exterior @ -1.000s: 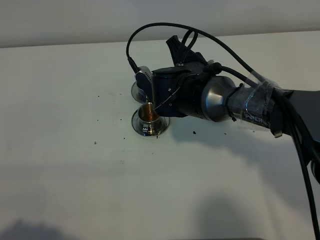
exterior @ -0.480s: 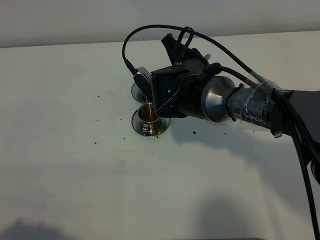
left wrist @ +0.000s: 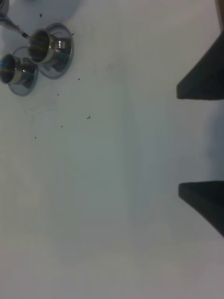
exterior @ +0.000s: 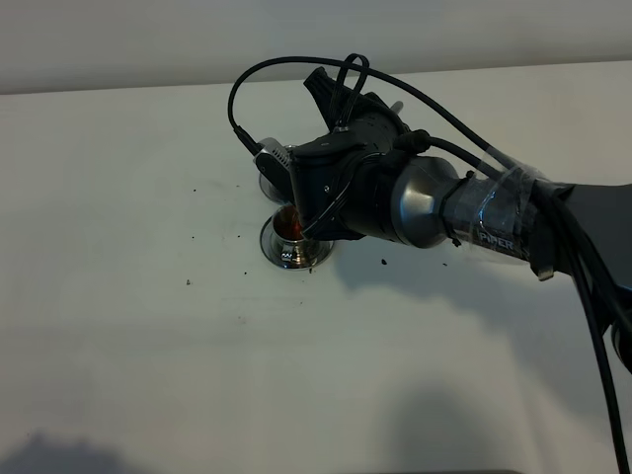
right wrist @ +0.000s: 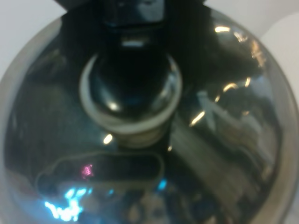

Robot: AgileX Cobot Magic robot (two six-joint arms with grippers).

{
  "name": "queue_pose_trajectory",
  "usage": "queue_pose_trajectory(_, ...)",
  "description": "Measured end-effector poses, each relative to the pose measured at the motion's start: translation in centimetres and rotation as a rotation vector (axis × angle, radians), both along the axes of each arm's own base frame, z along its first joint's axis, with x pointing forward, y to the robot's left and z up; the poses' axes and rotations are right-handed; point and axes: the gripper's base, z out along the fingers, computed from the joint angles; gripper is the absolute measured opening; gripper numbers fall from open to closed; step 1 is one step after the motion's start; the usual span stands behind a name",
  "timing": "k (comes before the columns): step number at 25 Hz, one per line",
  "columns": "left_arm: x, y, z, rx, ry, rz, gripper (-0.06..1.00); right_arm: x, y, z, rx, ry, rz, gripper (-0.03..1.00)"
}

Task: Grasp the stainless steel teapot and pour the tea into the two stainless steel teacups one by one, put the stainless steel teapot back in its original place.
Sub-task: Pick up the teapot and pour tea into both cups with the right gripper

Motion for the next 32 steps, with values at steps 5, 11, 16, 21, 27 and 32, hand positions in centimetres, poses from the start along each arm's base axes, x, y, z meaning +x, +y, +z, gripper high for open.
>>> queue_pose_trajectory(5,0.00,0.00,0.00,0.000,0.000,0.000,0.43,0.11,0.04,0.17,-0.023,-0.017,0.018,0.18)
queue_pose_trajectory(11,0.00,0.00,0.00,0.000,0.000,0.000,0.43,0.20,0.15,0.30,-0.046,-0.028,0.046,0.18)
queue_pose_trajectory(16,0.00,0.00,0.00,0.000,0.000,0.000,0.43,0.28,0.25,0.39,-0.054,-0.038,0.063,0.18)
queue_pose_trajectory(21,0.00,0.00,0.00,0.000,0.000,0.000,0.43,0.31,0.28,0.45,-0.064,-0.044,0.073,0.18)
queue_pose_trajectory(27,0.00,0.00,0.00,0.000,0.000,0.000,0.43,0.31,0.34,0.48,-0.068,-0.047,0.079,0.18)
queue_pose_trajectory(32,0.00,0.00,0.00,0.000,0.000,0.000,0.43,0.34,0.37,0.52,-0.072,-0.051,0.085,0.18)
